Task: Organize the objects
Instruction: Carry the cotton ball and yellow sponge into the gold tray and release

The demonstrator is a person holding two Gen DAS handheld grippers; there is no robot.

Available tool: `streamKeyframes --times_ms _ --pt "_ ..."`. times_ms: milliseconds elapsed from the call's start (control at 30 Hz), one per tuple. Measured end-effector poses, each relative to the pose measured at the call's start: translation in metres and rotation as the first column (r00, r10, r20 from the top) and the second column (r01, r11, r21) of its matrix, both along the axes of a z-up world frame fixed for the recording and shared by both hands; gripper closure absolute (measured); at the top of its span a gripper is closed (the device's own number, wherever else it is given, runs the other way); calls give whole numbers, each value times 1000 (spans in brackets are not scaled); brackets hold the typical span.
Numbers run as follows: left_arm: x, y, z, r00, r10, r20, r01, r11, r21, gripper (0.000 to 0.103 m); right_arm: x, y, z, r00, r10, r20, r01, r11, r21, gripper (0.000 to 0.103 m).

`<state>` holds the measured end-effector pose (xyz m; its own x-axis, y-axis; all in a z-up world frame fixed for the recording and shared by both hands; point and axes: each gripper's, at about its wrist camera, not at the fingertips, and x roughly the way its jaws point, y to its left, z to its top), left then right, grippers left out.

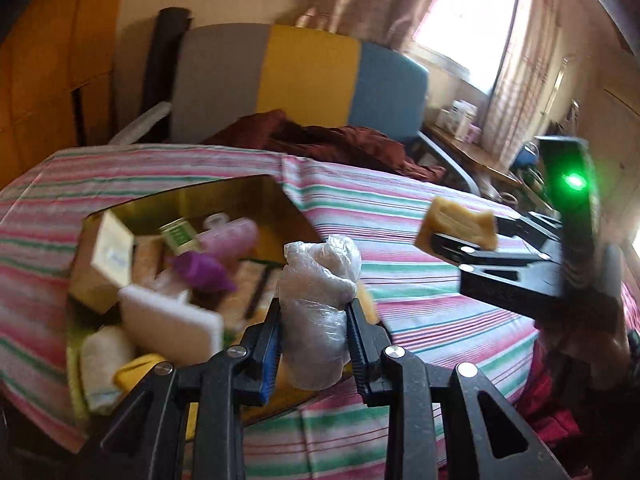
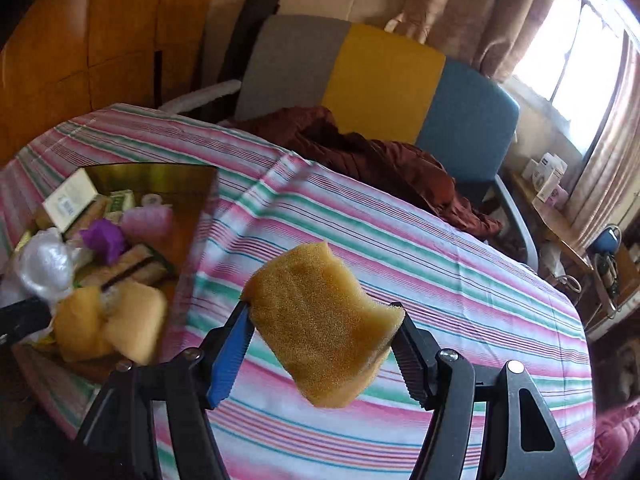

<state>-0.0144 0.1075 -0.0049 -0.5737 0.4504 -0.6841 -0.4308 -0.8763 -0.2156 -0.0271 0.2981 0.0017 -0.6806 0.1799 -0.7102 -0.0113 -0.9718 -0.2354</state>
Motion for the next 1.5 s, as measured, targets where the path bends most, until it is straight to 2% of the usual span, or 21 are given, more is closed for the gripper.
streamKeyframes --times_ms 300,500,700,833,1067,1500 --pt "7 -45 -3 996 85 9 -85 996 23 74 18 -40 4 999 40 -33 -42 996 -83 35" --pt "12 -74 -2 990 138 10 -138 989 50 73 28 -52 2 997 73 -37 -80 965 -252 35" --pt "15 -102 -7 979 203 19 -204 977 63 74 32 -57 -3 997 76 -13 -76 941 -329 35" --pt "8 -108 -4 973 230 17 -230 971 61 74 21 -62 -3 994 106 -5 -101 931 -352 35" --pt "-6 -102 7 966 256 -37 -255 967 10 73 -3 -83 0 983 183 -15 -175 915 -365 35" --pt "-17 -90 -11 972 236 -9 -236 969 -74 73 -33 -115 -18 965 260 28 -235 909 -345 35"
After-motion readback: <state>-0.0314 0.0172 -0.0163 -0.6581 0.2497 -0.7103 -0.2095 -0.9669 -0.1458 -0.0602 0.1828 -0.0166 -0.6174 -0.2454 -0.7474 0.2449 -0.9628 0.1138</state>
